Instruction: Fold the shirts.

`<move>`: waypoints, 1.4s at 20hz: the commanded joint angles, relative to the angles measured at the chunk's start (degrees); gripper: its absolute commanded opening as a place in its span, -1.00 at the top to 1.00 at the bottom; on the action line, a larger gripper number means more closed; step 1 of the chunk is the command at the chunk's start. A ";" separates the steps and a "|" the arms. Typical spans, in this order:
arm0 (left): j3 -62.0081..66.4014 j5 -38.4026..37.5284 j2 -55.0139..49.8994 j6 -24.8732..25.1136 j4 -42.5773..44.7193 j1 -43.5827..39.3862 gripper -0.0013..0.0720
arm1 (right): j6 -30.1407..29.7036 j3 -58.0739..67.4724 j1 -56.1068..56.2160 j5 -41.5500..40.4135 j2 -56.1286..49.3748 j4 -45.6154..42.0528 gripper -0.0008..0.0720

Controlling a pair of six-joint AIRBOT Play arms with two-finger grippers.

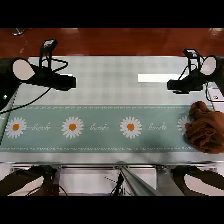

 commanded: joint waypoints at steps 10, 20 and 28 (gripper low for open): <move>-0.02 0.00 -0.02 0.02 0.02 0.04 0.91 | 0.00 -0.02 -0.02 0.00 -0.04 0.02 0.88; -0.04 3.65 -0.22 0.00 0.00 0.02 0.91 | -0.42 -0.02 0.04 -8.70 -0.04 -4.57 0.88; -0.04 -0.72 -4.07 2.45 2.01 -0.24 -0.95 | 1.55 -0.94 -8.04 15.80 1.70 -21.99 -0.78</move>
